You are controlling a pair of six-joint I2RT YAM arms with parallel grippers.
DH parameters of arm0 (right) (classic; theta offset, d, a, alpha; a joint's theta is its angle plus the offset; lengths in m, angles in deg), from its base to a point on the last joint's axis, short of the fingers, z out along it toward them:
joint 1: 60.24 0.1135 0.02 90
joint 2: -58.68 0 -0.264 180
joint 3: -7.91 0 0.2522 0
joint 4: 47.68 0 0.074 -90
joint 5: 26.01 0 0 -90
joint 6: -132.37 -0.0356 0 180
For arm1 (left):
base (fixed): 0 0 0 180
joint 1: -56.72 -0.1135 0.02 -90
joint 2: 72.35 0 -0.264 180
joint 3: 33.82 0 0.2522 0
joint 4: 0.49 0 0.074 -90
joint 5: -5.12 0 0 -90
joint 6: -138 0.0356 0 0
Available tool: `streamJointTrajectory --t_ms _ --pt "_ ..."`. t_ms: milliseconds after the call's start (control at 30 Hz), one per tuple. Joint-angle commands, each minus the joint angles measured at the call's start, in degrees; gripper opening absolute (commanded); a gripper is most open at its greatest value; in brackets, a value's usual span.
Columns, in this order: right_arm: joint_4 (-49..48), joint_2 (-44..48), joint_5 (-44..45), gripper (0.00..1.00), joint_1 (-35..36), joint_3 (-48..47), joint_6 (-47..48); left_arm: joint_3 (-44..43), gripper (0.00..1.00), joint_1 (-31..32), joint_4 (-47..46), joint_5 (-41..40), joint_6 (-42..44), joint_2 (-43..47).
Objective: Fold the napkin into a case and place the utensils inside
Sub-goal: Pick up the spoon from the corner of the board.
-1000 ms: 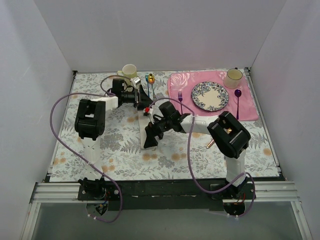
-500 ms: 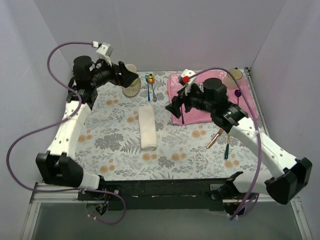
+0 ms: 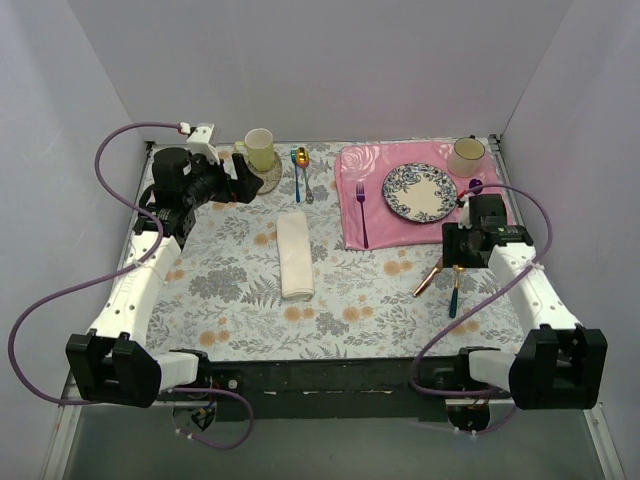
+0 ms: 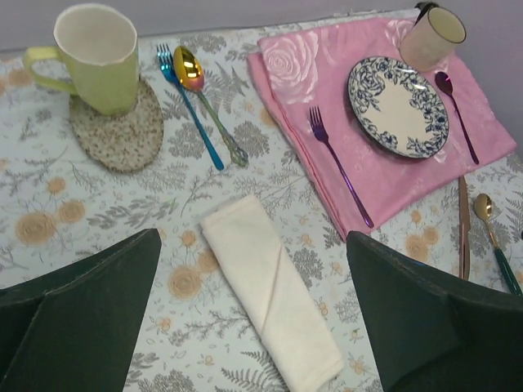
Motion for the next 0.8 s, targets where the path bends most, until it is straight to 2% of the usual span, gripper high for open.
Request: streamJointTrajectory --t_ms 0,33,167,500,767 --pt "2.13 -7.17 -3.49 0.59 -6.85 -2.10 -0.62 0.71 0.98 0.07 -0.04 -0.80 -1.79 0.96" --pt "1.96 -8.42 -3.24 0.55 -7.99 -2.37 -0.09 0.71 0.98 0.07 -0.12 -0.79 -1.88 0.78" --pt "1.69 -12.82 0.80 0.53 -9.41 -1.06 1.58 1.76 0.98 0.07 -0.56 -1.32 -2.06 0.34" --pt "-1.74 -20.02 -2.27 0.50 -10.12 1.58 1.58 2.82 0.98 0.07 -1.09 -1.67 -2.59 -1.06" --pt "-3.41 -24.24 -3.68 0.38 -10.12 3.08 3.06 -0.16 0.98 0.07 2.33 -3.08 -2.50 -3.08"
